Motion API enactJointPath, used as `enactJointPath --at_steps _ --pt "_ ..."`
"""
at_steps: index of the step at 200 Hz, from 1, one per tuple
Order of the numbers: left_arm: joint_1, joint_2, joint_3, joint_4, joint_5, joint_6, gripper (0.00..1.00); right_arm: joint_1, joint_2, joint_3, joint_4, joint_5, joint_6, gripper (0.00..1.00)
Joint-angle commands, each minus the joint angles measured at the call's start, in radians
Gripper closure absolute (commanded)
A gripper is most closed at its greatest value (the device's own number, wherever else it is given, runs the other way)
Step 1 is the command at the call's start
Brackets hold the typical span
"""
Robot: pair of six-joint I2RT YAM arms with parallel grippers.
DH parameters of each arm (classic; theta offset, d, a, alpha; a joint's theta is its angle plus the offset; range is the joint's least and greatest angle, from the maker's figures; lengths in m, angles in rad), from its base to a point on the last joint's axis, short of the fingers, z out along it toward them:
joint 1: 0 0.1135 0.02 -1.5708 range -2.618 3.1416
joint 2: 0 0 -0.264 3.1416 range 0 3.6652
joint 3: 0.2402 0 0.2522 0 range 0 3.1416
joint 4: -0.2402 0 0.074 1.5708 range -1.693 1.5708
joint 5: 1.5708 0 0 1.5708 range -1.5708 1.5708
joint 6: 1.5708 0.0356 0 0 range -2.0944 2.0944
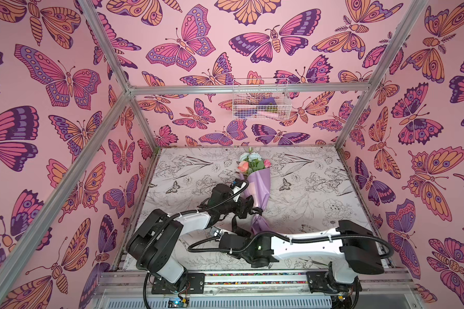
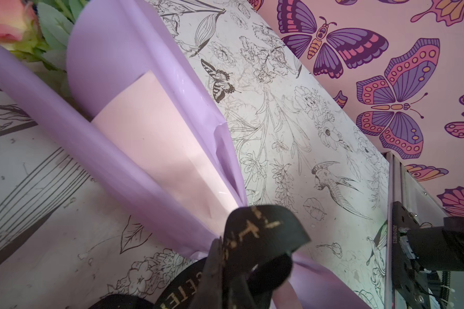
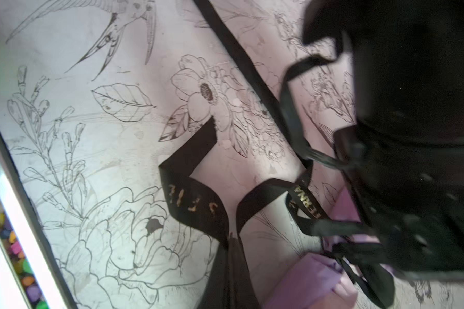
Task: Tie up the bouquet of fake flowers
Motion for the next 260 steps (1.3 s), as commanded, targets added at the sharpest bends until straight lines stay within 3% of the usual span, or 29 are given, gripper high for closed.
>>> enactJointPath --at_steps 1,52,116,193,260 --pt "0.008 -0.013 -0.025 0.075 -0.029 -0.016 1.00 -0.005 -0.123 -0.055 0.041 0.054 0.079 1.00" --pt "0.010 -0.016 -0.075 0.212 -0.120 -0.064 1.00 -0.006 -0.302 -0.146 -0.017 0.166 0.152 1.00" --pt "0.009 -0.090 -0.176 0.325 -0.116 -0.044 1.00 -0.086 -0.508 -0.140 -0.140 0.315 0.251 1.00" --pt "-0.020 -0.098 -0.316 0.559 -0.154 -0.045 1.00 -0.390 -0.690 -0.221 -0.351 0.223 0.539 1.00" --pt "-0.080 -0.047 -0.287 0.638 -0.241 0.040 1.00 -0.627 -0.661 -0.292 -0.465 0.054 0.720 1.00"
